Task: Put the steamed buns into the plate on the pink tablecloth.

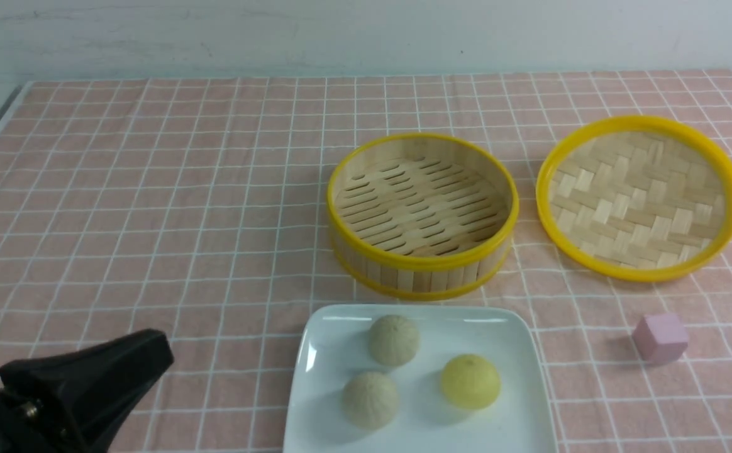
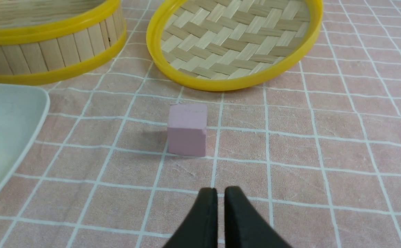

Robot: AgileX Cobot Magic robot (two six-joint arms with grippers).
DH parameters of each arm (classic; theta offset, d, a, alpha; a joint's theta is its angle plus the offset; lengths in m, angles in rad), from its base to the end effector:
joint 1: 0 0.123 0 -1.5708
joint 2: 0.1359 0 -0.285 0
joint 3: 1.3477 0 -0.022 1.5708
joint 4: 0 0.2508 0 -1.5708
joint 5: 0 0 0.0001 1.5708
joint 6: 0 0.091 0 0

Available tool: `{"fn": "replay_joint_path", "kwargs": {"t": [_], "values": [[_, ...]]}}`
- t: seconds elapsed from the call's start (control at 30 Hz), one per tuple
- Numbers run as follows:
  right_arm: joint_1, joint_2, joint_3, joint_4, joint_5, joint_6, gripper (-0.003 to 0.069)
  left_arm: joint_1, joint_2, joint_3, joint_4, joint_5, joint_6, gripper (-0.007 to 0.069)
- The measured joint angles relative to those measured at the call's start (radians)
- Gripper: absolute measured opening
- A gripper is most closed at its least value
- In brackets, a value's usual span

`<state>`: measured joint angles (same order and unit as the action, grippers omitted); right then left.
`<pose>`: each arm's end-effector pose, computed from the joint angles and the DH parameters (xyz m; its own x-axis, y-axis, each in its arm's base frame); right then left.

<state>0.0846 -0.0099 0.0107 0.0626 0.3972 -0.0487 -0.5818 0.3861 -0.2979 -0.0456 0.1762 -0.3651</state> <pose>0.0515 0.0066 0.1745 -0.3050 -0.0168 -0.9522 -0.1047 0.9944 0.0160 0.0776 -0.0519 0.2707 -0.3566 -0.2425 -0.9022 0.4514 0.8008 -0.3937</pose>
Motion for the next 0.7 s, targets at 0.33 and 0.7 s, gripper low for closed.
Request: {"fn": "replay_joint_path", "kwargs": {"t": [0.33, 0.7], "values": [[0.000, 0.000, 0.000, 0.000, 0.000, 0.000, 0.0072, 0.419, -0.193, 0.229, 0.099, 0.010, 0.095, 0.0064], [0.000, 0.000, 0.000, 0.000, 0.000, 0.000, 0.0088, 0.525, -0.397, 0.325, 0.182, 0.176, 0.097, 0.0069]]}}
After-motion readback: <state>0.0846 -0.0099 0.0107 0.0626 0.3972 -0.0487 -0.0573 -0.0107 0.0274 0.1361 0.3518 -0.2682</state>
